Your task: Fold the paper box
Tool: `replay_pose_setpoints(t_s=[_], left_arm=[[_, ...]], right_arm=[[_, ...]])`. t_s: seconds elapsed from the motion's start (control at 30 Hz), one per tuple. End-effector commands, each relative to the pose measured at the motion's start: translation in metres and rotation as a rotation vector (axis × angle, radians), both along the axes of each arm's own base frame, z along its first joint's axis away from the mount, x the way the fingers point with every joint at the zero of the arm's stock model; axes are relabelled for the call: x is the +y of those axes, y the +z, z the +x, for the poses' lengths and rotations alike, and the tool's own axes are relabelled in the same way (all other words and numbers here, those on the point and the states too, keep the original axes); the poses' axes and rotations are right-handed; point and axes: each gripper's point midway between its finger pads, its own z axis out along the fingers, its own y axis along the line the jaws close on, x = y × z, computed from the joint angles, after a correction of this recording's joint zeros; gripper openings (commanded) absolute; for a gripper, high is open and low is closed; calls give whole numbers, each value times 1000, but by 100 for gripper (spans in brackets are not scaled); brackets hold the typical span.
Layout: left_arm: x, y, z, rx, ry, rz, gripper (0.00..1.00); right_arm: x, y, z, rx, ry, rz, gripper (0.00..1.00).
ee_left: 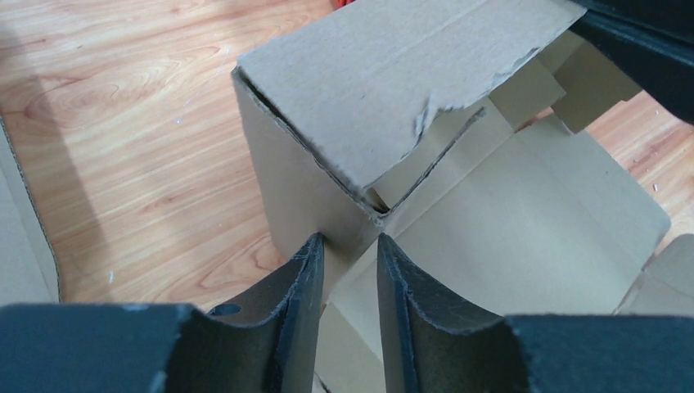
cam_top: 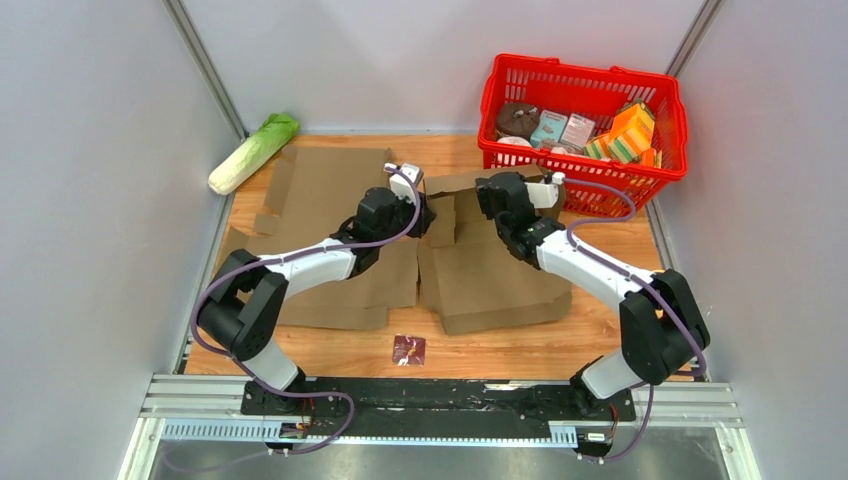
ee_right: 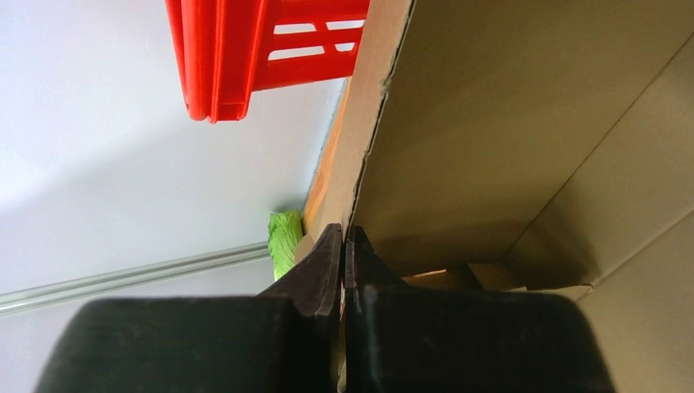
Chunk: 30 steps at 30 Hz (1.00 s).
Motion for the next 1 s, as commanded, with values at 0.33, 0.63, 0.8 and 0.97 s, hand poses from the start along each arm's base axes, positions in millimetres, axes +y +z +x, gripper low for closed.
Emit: replay_pose_setpoints(t_s=[0.33, 0.63, 0.8, 0.97], left_arm=[[2, 31, 26, -96, 216, 28, 36], [17, 11, 42, -112, 439, 150, 35], [15, 13, 49, -142, 486, 98, 15], [-3, 4, 48, -162, 376, 102, 18]], right_arm=[[2, -29, -24, 147, 0, 79, 0], [9, -36, -32, 207, 7, 169, 0], [1, -34, -35, 208, -7, 158, 0], [-7, -27, -36, 199, -5, 173, 0]])
